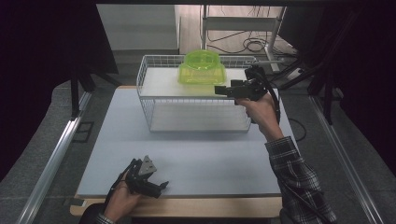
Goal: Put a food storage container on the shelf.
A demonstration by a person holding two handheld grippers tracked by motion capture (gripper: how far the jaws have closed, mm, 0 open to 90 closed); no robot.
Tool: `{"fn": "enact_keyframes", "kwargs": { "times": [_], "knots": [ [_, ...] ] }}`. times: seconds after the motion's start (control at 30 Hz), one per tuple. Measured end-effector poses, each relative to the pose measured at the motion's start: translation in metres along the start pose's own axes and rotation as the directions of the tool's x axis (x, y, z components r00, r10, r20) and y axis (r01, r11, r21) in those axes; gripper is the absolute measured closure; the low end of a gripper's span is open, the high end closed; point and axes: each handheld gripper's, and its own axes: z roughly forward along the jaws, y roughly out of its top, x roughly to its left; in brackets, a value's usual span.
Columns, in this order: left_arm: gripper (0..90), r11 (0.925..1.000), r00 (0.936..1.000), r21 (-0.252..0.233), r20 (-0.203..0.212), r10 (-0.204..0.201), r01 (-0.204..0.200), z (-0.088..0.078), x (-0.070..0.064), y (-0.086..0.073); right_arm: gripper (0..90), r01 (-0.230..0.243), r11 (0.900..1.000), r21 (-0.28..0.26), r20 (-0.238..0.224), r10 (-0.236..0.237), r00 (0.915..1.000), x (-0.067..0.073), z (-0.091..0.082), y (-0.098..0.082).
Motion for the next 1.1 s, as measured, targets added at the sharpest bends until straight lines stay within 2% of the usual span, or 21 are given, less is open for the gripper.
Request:
{"fn": "enact_keyframes", "kwargs": {
  "times": [0.3,0.43,0.73,1.1],
  "knots": [
    [2.4,0.9998,0.9993,0.014,0.035,-0.013,0.012,0.001,-0.002,0.001,9.1,0.031,0.999,0.016,0.005,-0.031,0.9995,0.001,-0.002,-0.017],
    [1.9,0.9998,0.9993,0.013,0.032,-0.017,0.016,0.0,-0.002,0.001,8.1,0.051,0.998,0.022,0.013,-0.051,0.9986,0.003,-0.001,-0.026],
    [2.0,0.9979,0.9968,0.023,0.051,-0.061,0.06,-0.001,0.0,0.002,6.4,0.094,0.995,0.032,0.019,-0.094,0.9954,0.007,0.002,-0.047],
    [0.9,0.9981,0.9961,0.028,0.068,-0.057,0.055,-0.002,-0.002,0.002,5.3,0.12,0.992,0.05,0.016,-0.121,0.9926,0.011,0.007,-0.075]
  ]
}}
